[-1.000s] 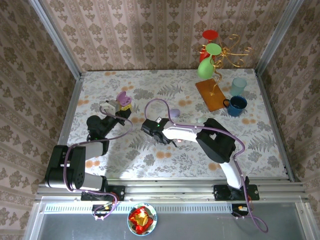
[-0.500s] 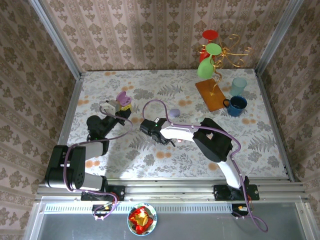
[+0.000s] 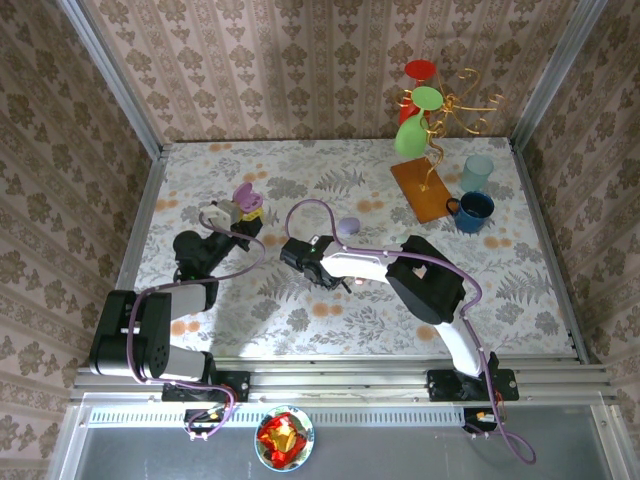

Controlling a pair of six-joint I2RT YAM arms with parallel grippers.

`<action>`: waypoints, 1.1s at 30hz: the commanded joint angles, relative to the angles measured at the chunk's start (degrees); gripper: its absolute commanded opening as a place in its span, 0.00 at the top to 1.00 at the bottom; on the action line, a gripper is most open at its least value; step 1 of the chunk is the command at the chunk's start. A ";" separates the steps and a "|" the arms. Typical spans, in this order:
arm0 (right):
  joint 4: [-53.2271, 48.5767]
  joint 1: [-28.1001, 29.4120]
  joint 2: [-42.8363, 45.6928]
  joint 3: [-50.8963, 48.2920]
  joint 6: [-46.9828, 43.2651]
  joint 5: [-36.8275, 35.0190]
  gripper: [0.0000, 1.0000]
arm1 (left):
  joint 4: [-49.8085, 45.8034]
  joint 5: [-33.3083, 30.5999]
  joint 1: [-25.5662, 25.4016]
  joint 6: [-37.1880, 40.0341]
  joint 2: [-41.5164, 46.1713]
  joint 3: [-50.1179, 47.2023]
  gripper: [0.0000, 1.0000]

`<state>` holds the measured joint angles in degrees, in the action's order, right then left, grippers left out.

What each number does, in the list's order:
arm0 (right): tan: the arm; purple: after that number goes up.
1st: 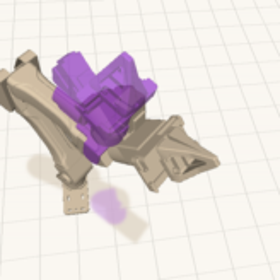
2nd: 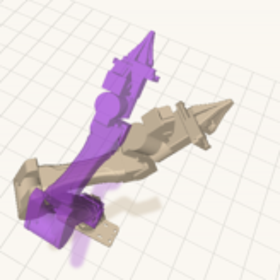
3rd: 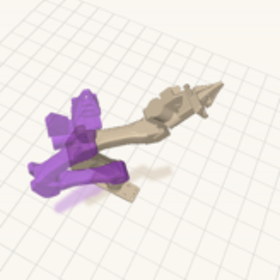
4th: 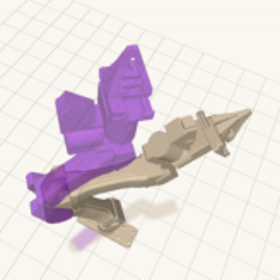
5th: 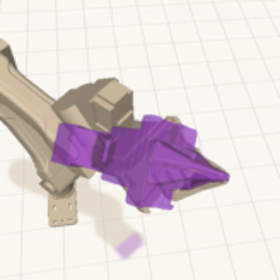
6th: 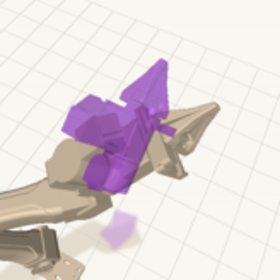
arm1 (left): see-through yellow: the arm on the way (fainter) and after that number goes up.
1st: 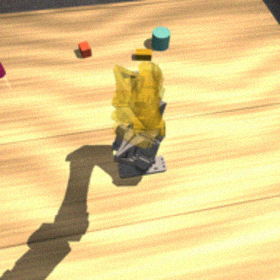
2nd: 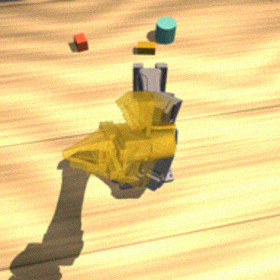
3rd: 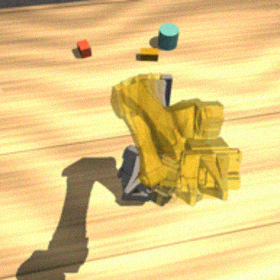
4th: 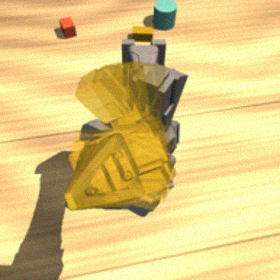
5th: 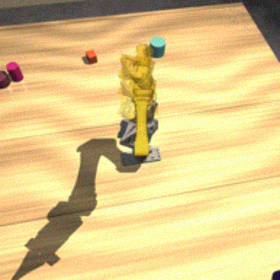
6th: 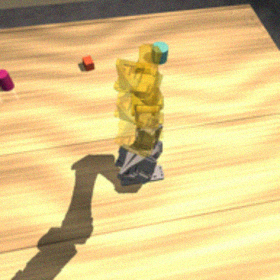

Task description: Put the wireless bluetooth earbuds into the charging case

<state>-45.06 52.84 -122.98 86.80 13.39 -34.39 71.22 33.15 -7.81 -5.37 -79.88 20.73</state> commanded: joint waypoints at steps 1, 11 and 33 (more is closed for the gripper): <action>-1.35 -0.63 -0.58 -0.41 -0.12 0.77 0.77 | 2.26 0.69 0.32 -0.42 -0.27 0.63 0.75; 1.87 -1.64 5.26 -3.17 0.40 5.39 0.82 | 2.26 1.56 0.02 -0.17 -0.63 0.66 0.76; 19.88 -18.85 41.42 -26.95 11.49 46.18 0.81 | 1.73 18.20 -12.21 2.60 -5.15 2.38 0.77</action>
<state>-28.18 35.27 -85.08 61.73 21.96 3.09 71.20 46.76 -18.65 -4.32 -84.33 21.78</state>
